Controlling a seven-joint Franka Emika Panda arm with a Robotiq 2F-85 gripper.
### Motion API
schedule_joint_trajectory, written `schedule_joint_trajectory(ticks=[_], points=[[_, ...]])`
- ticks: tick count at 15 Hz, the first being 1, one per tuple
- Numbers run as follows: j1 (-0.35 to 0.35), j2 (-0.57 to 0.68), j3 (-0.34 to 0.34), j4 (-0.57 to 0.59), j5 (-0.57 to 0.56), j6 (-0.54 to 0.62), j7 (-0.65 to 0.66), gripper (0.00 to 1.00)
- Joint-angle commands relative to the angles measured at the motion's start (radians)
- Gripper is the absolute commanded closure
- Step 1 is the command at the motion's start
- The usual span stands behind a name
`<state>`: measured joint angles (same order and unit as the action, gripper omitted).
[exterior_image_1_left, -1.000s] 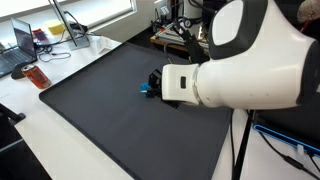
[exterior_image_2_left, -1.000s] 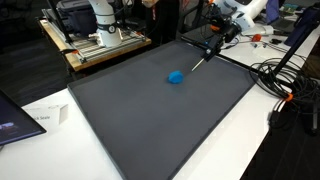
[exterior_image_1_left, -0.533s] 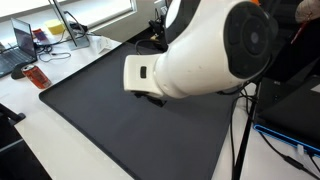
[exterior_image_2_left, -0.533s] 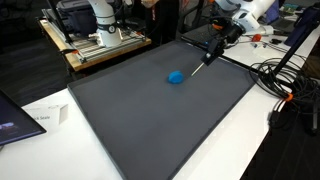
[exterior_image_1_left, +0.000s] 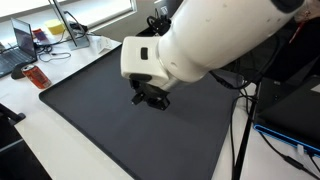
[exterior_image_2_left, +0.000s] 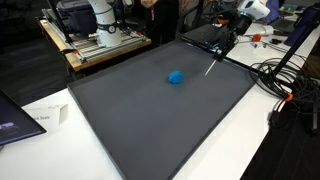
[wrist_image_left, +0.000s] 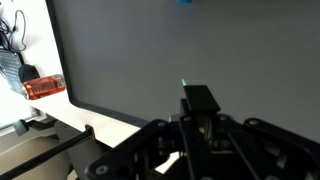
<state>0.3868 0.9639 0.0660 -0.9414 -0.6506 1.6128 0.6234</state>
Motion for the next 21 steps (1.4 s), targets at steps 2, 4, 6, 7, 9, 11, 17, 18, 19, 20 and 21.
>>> schedule_joint_trajectory(ticks=[2, 4, 6, 7, 9, 11, 17, 18, 19, 20, 21], points=[[-0.014, -0.163, 0.015, -0.239, 0.012, 0.058, 0.074, 0.97], [-0.019, -0.203, 0.020, -0.294, 0.027, 0.041, 0.086, 0.97], [-0.028, -0.240, 0.023, -0.338, 0.053, 0.022, 0.090, 0.97], [-0.035, -0.257, 0.024, -0.356, 0.071, 0.019, 0.092, 0.97], [-0.055, -0.294, 0.032, -0.386, 0.119, 0.027, 0.076, 0.97], [-0.048, -0.314, -0.001, -0.390, 0.187, 0.036, 0.058, 0.97], [-0.103, -0.347, -0.027, -0.407, 0.326, 0.078, 0.053, 0.97], [-0.114, -0.347, -0.031, -0.408, 0.344, 0.090, 0.052, 0.97], [-0.123, -0.346, -0.036, -0.410, 0.358, 0.100, 0.053, 0.97], [-0.135, -0.346, -0.040, -0.416, 0.374, 0.116, 0.051, 0.97], [-0.145, -0.348, -0.044, -0.424, 0.387, 0.133, 0.049, 0.97]])
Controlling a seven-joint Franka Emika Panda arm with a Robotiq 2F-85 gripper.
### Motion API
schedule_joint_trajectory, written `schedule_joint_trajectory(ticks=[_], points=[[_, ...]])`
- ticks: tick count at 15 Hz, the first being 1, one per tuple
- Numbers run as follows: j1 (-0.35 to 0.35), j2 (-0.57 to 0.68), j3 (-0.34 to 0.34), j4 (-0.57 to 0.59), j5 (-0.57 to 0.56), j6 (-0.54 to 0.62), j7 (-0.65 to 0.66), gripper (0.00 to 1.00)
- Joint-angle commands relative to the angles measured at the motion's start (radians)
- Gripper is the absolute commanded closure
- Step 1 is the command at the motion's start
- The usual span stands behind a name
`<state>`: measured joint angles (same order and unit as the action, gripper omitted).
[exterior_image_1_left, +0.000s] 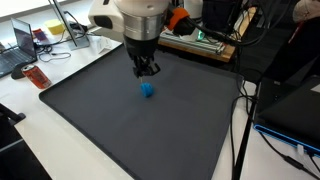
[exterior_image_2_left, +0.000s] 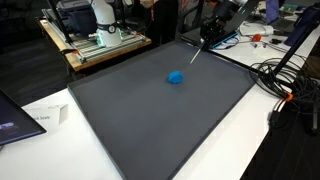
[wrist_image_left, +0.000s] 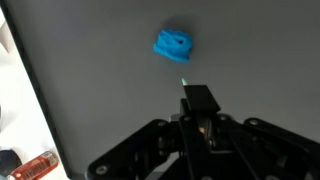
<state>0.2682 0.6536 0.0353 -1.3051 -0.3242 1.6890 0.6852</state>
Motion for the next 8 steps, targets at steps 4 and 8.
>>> schedule_joint_trajectory(ticks=[4, 8], points=[[-0.072, -0.040, -0.024, -0.100, 0.123, 0.142, -0.022, 0.97], [-0.114, -0.044, -0.033, -0.156, 0.188, 0.237, -0.043, 0.97]])
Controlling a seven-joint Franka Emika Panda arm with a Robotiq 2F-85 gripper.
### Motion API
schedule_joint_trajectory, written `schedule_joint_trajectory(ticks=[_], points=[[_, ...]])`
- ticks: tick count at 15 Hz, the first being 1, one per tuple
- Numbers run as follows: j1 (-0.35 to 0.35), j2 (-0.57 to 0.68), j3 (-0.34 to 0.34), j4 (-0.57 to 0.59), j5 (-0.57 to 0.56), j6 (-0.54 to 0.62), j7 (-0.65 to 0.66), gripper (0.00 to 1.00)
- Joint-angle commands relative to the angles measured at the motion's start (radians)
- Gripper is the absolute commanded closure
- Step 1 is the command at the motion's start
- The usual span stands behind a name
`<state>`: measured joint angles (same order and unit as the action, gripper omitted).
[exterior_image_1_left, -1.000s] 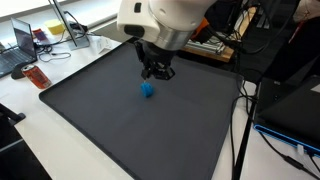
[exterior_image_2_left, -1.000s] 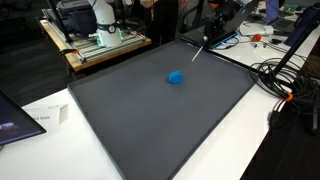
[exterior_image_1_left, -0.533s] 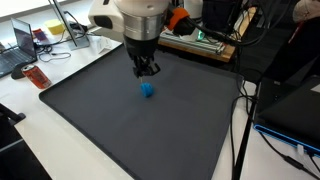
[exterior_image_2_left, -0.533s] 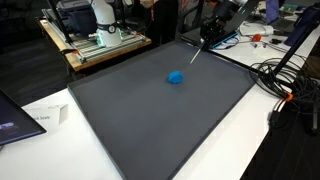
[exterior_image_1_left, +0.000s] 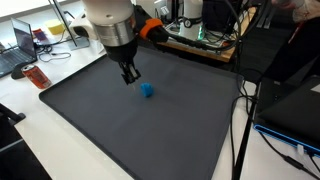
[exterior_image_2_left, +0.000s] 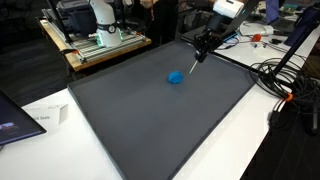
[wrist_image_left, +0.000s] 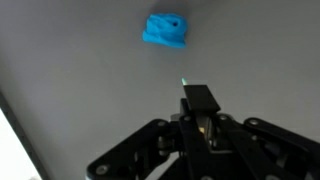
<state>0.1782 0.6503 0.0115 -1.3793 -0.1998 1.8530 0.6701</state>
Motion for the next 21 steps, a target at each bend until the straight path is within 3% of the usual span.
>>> schedule_joint_trajectory(ticks=[1, 7, 15, 21], points=[[-0.033, -0.041, -0.010, -0.097, 0.078, 0.098, -0.034, 0.97], [-0.084, -0.065, -0.008, -0.201, 0.193, 0.231, -0.086, 0.97], [-0.116, -0.107, -0.012, -0.264, 0.317, 0.222, -0.153, 0.97], [-0.158, -0.136, -0.007, -0.339, 0.425, 0.277, -0.218, 0.97]])
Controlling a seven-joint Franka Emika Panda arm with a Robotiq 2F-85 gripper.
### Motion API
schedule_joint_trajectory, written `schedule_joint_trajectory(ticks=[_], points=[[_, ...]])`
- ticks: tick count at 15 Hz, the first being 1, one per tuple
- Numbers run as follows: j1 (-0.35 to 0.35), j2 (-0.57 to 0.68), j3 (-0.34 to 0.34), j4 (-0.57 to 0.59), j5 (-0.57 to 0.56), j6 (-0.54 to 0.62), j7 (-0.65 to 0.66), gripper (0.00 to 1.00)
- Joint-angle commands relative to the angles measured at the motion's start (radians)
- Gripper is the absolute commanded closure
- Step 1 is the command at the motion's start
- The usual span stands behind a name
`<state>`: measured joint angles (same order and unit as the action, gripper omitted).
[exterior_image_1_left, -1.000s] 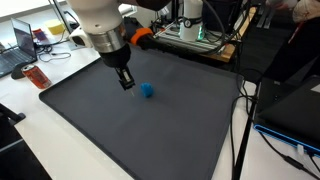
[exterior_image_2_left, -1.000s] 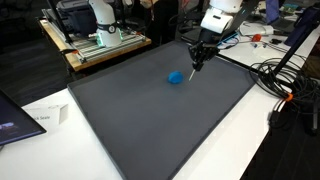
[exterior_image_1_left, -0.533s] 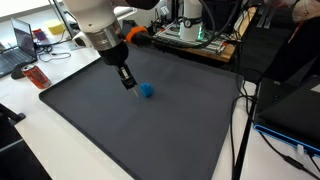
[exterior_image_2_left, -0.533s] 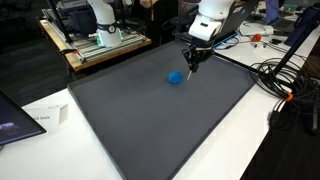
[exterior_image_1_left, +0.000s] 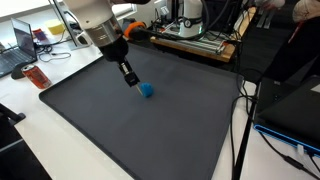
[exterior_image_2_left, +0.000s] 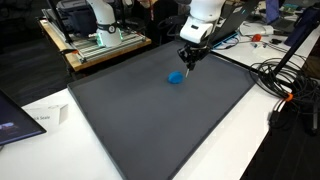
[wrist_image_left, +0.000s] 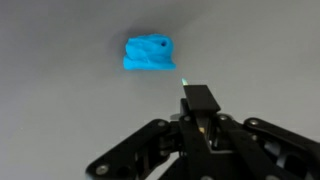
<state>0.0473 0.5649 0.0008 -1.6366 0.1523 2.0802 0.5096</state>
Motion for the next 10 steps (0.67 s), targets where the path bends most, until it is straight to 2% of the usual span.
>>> schedule_joint_trajectory(ticks=[1, 10], points=[[-0.036, -0.057, 0.005, -0.099, 0.094, 0.069, -0.073, 0.97], [-0.107, -0.107, 0.019, -0.219, 0.259, 0.195, -0.233, 0.97]])
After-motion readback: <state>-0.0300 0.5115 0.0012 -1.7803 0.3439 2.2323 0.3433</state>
